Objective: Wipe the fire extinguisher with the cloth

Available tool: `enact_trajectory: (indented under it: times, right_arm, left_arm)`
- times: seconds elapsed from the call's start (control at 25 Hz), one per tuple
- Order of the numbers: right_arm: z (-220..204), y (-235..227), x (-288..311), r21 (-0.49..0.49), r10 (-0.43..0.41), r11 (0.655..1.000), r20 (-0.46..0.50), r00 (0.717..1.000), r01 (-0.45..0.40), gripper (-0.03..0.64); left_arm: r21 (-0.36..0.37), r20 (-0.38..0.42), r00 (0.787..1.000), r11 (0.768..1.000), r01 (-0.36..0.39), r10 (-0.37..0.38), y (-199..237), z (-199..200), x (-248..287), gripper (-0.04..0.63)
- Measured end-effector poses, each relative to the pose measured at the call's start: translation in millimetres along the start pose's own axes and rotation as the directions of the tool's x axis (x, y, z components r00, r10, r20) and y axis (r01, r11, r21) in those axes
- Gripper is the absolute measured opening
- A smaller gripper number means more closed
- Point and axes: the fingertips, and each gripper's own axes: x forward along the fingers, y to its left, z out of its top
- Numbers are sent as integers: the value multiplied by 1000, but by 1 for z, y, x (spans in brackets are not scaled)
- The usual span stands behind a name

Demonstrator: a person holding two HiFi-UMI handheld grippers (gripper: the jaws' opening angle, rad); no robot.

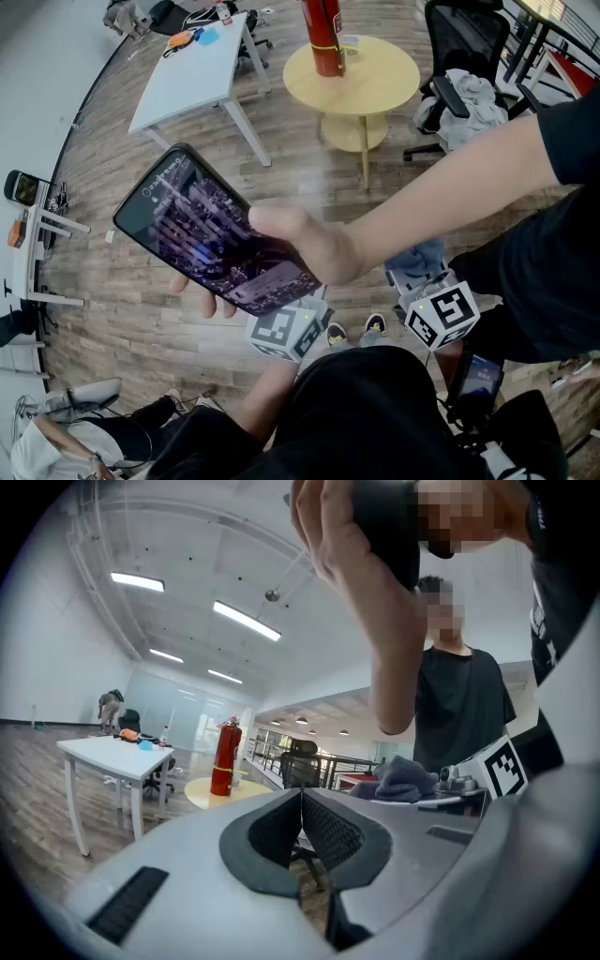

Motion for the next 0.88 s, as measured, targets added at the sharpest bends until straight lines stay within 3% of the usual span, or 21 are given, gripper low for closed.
enact_trajectory:
  times: [0.44, 0.88]
  right_arm:
    - [-8, 6, 10, -12, -22, 1000, -8, 1000, 22, 101]
    - [-10, 14, 31, 59, -59, 997, 30, 998, 57, 101]
  left_arm:
    - [-6, 3, 1000, 1000, 10, -10, 14, -5, -4, 23]
    - [-26, 2, 1000, 999, 29, -29, 45, -10, -12, 25]
